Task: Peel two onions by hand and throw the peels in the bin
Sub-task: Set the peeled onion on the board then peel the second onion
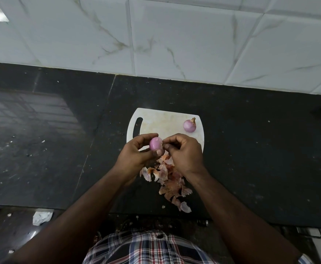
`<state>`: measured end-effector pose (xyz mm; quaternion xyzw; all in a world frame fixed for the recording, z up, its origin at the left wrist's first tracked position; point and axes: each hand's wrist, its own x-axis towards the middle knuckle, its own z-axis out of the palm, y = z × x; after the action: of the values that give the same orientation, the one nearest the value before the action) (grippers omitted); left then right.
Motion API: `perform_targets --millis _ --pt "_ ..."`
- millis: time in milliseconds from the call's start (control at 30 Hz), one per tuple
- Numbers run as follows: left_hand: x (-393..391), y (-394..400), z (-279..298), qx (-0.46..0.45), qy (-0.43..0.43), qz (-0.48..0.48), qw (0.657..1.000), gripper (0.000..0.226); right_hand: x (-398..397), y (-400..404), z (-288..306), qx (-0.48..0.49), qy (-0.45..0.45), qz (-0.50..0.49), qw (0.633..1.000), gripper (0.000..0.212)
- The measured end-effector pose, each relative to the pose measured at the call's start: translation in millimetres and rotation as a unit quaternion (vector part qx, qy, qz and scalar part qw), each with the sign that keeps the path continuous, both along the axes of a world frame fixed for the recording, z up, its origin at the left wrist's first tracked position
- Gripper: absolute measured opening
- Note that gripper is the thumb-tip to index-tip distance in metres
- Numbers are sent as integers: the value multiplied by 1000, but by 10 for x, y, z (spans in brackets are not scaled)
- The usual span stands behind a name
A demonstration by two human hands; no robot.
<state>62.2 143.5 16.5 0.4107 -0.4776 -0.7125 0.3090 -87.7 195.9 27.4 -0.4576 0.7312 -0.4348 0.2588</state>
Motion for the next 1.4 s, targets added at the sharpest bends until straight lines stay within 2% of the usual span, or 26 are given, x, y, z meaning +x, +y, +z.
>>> perform_targets --millis 133,267,333,467,533,633,733,800,867,900,1033,1100,1200,1300,1400 --pt "-48 37 46 -60 -65 22 996 52 66 -3 -10 -1 69 -14 998 11" --pt "-105 102 15 -58 -74 56 994 50 96 10 -72 -25 124 -12 992 12" --pt "-165 136 17 -36 -71 69 994 43 93 26 -108 -51 141 -27 988 11" --pt "-136 94 -5 91 13 125 988 29 155 106 -121 -99 155 -29 982 11" --pt "-28 2 -45 116 22 111 987 31 171 135 -129 -84 136 -7 987 11" --pt "92 -47 -87 150 52 59 986 32 97 164 -154 -2 77 21 997 14" --pt "102 -19 -126 166 77 37 982 36 -9 192 -125 54 70 49 995 8" --pt "111 -7 -141 161 80 26 983 45 -58 178 -80 50 70 61 994 10" --pt "119 -1 -129 152 83 12 985 51 -111 138 -29 56 37 78 995 28" --pt "121 2 -117 144 83 3 986 52 -126 106 5 78 32 95 992 29" --pt "130 -1 -91 112 75 -43 990 51 -121 25 59 164 167 193 953 22" --pt "134 4 -80 102 73 -57 990 51 -146 20 53 150 189 221 945 20" --pt "133 34 -65 72 57 -55 994 50 -201 52 39 106 160 240 952 24" --pt "105 68 -44 -12 -4 -34 999 48 -188 73 1 66 137 215 965 27" --pt "51 89 -32 -56 -46 -14 997 50 -130 104 -80 31 119 177 977 31"
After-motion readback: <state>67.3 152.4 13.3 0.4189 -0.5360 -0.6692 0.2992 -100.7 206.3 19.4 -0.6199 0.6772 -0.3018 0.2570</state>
